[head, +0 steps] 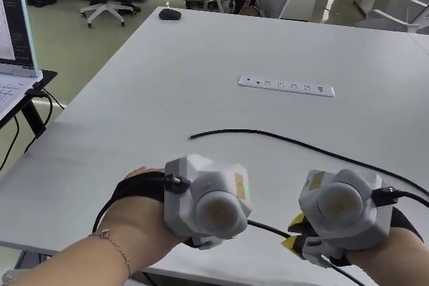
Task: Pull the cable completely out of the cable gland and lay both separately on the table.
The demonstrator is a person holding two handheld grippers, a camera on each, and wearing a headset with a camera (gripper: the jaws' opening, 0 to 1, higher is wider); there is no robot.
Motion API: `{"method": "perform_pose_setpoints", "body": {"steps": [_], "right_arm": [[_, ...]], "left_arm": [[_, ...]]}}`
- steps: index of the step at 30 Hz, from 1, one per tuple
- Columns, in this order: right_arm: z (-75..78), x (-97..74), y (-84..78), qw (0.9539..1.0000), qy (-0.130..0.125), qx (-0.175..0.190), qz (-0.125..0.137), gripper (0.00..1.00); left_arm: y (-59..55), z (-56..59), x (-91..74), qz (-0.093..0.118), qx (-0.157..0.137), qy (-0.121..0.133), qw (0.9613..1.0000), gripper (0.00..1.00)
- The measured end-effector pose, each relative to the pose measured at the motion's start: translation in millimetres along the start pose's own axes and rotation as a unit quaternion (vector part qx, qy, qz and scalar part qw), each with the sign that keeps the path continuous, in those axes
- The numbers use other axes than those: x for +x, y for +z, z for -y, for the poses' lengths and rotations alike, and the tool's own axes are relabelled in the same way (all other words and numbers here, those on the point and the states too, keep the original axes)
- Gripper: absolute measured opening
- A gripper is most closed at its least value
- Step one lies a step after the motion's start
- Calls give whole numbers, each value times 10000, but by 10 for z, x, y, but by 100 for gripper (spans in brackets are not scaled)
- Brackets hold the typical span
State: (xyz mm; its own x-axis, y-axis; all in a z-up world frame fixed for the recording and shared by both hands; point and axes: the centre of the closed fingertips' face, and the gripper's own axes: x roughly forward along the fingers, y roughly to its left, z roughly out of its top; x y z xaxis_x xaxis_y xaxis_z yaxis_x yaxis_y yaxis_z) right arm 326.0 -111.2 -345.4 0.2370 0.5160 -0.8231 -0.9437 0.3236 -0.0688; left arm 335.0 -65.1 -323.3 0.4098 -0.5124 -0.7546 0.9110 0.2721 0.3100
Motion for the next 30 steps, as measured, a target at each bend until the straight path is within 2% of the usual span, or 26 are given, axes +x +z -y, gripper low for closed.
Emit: {"method": "perform_pose_setpoints", "body": {"steps": [2, 5, 8, 12, 13, 19, 23, 26, 30], "right_arm": [[-52, -6, 142, 9994, 112, -154, 298, 17], [-123, -20, 275, 9979, 214, -257, 561, 16], [-141, -37, 345, 9965, 222, -383, 705, 15], [-134, -43, 385, 9958, 214, -405, 798, 8], [-129, -43, 372, 9959, 207, -437, 766, 5], [-136, -26, 348, 9962, 213, -452, 719, 4], [-70, 3, 207, 9981, 74, -483, 386, 4], [5, 7, 81, 9997, -10, -201, 152, 4], [91, 6, -62, 9997, -166, -42, -164, 4]], "left_arm": [[1, 9, 6, -10, 29, -11, 10000, 17], [16, 15, 7, 24, 44, -27, 10000, 17], [33, 21, 18, 72, 40, -58, 9999, 17], [35, 33, 28, 68, 64, -85, 9999, 17], [35, 36, 29, 68, 61, -93, 9999, 17], [33, 38, 39, 66, 49, -92, 9999, 17], [-2, 20, 27, 1, 21, -47, 10000, 17], [-9, 11, 25, -15, 10, -26, 10000, 17], [3, -7, 24, 9, 2, 3, 10000, 17]]}}
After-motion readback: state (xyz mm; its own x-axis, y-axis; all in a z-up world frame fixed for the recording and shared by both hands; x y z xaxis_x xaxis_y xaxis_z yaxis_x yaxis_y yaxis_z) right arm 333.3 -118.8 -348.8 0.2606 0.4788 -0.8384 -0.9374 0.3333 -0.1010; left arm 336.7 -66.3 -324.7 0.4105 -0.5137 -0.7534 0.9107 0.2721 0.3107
